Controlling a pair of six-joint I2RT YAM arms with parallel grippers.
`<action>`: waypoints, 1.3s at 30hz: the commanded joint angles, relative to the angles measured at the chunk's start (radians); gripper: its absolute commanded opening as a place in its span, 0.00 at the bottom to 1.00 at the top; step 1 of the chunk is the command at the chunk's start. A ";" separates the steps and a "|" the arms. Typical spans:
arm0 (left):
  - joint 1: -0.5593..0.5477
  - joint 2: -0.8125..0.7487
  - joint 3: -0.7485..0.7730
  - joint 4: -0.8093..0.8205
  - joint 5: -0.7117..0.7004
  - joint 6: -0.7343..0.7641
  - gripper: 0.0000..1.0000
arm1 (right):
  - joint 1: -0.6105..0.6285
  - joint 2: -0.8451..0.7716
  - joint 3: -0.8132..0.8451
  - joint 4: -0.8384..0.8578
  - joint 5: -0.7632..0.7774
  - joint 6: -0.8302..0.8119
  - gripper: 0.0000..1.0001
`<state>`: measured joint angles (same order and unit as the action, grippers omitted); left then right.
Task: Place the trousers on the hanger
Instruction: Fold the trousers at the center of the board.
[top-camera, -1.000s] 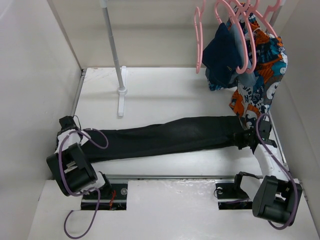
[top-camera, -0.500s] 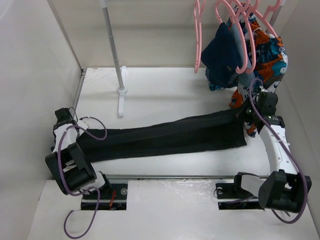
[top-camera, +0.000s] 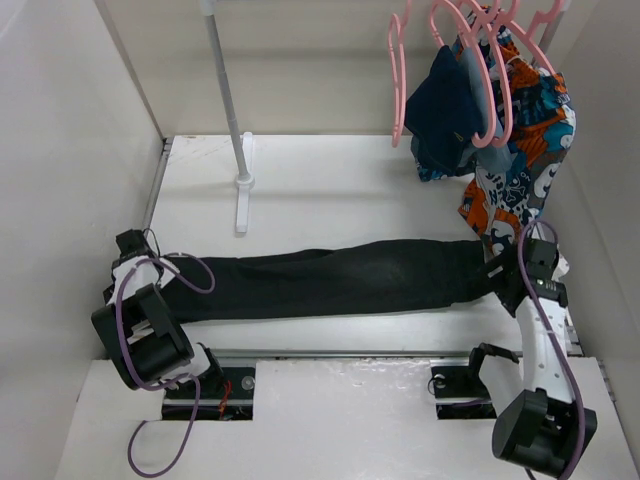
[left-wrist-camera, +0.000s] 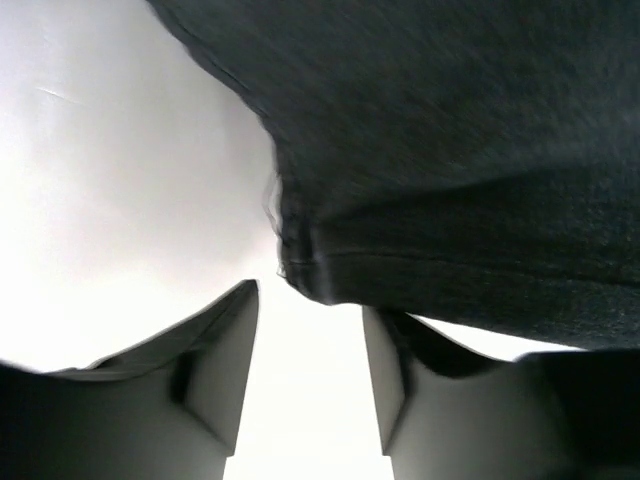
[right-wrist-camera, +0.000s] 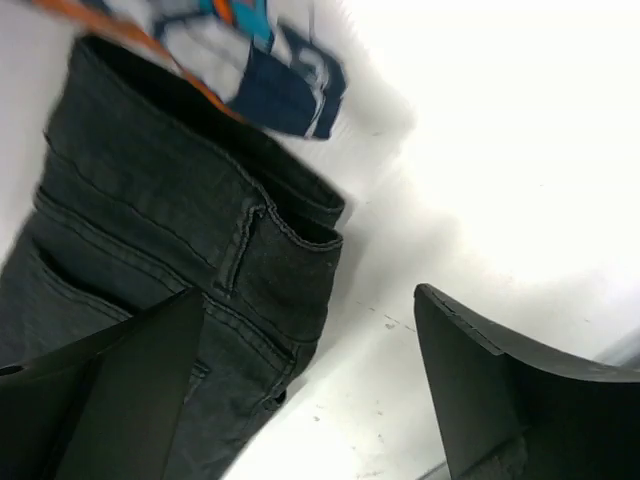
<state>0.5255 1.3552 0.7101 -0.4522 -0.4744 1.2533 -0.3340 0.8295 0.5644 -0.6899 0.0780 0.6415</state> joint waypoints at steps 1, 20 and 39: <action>0.007 -0.019 -0.018 -0.034 -0.079 0.020 0.44 | -0.003 -0.012 0.150 -0.045 0.149 0.081 0.90; -0.013 0.137 0.341 -0.310 0.115 -0.290 0.56 | 0.291 0.379 0.218 0.269 0.019 -0.240 0.40; -0.032 0.214 0.107 -0.043 0.143 -0.431 0.49 | 0.187 0.393 0.325 0.034 0.031 -0.353 1.00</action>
<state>0.4988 1.6054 0.7883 -0.4957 -0.4622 0.8772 -0.1497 1.3216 0.8249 -0.5278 -0.0067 0.2989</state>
